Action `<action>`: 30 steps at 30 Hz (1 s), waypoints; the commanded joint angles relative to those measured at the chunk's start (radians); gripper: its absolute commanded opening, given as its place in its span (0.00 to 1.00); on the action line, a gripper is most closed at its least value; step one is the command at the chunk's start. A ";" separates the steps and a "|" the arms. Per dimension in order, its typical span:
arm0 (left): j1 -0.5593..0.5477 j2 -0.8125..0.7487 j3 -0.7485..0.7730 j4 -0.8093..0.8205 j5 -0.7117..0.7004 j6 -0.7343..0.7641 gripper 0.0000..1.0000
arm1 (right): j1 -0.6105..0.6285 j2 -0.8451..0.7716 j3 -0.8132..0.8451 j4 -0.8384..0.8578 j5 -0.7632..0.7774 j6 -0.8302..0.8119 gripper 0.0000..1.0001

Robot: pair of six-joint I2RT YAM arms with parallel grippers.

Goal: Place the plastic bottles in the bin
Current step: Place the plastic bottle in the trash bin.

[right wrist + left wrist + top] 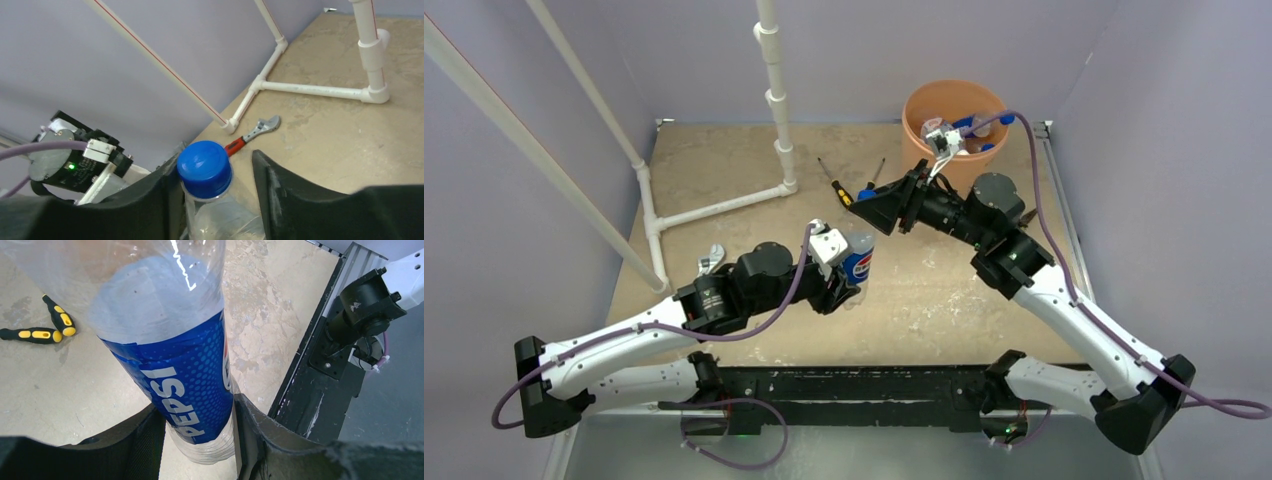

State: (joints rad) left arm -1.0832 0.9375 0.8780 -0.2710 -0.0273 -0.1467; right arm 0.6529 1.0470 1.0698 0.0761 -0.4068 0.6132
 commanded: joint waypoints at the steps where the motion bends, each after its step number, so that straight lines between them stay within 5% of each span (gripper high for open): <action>1: -0.016 -0.010 0.000 0.036 -0.057 -0.024 0.01 | 0.019 -0.007 0.002 0.076 0.074 0.011 0.46; 5: -0.024 -0.021 0.000 0.042 -0.096 -0.039 0.11 | 0.022 -0.033 -0.034 0.094 0.096 0.000 0.03; 15: -0.024 -0.150 -0.047 0.123 -0.172 -0.091 0.93 | 0.020 -0.191 -0.100 0.126 -0.017 -0.136 0.00; 19: -0.024 -0.215 -0.060 0.196 -0.017 -0.055 0.98 | 0.020 -0.246 -0.096 0.111 -0.112 -0.195 0.00; 30: -0.024 -0.083 0.013 0.273 0.291 -0.018 0.99 | 0.019 -0.305 -0.147 0.281 -0.283 -0.098 0.00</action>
State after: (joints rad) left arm -1.1084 0.8215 0.8360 -0.0681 0.1276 -0.1871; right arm 0.6685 0.7540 0.9394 0.2512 -0.6250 0.4717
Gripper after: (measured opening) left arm 0.993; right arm 0.366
